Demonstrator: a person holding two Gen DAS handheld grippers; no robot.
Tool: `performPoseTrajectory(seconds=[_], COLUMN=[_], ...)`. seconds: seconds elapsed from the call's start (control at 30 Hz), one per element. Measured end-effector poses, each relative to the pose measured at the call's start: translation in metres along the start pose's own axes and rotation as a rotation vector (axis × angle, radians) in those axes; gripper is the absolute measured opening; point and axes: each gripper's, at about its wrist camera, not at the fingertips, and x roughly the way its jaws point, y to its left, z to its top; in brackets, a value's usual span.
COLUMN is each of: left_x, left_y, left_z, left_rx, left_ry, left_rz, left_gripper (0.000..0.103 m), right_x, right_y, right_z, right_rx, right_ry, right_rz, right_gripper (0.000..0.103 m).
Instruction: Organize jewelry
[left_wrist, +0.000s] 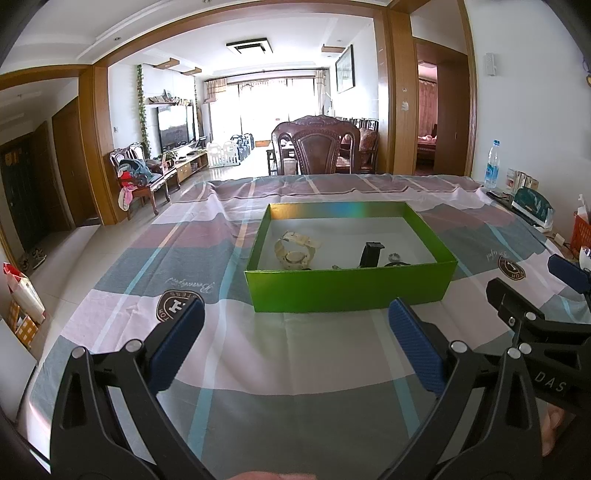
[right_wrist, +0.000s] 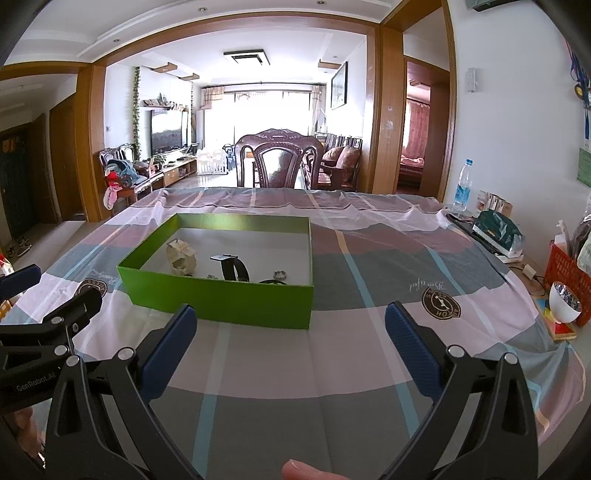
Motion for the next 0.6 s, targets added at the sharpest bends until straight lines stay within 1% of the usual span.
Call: performPoseTrajectory(seconds=[0.17, 0.3, 0.6], left_x=[0.0018, 0.0008, -0.0031], left_y=[0.0007, 0.0048, 0.0061], left_z=[-0.0035, -0.0054, -0.0054], left_rx=[0.016, 0.008, 0.012], left_ry=[0.005, 0.003, 0.001], left_rz=[0.023, 0.006, -0.001], left_gripper=[0.099, 0.099, 0.099], right_x=[-0.0002, 0.0015, 0.0012], right_y=[0.0011, 0.0002, 0.0008], right_z=[-0.0025, -0.0027, -0.0042], right_rx=[-0.006, 0.000, 0.002], right_ry=[-0.003, 0.003, 0.005], right_rz=[0.003, 0.000, -0.001], right_gripper=[0.099, 0.099, 0.099])
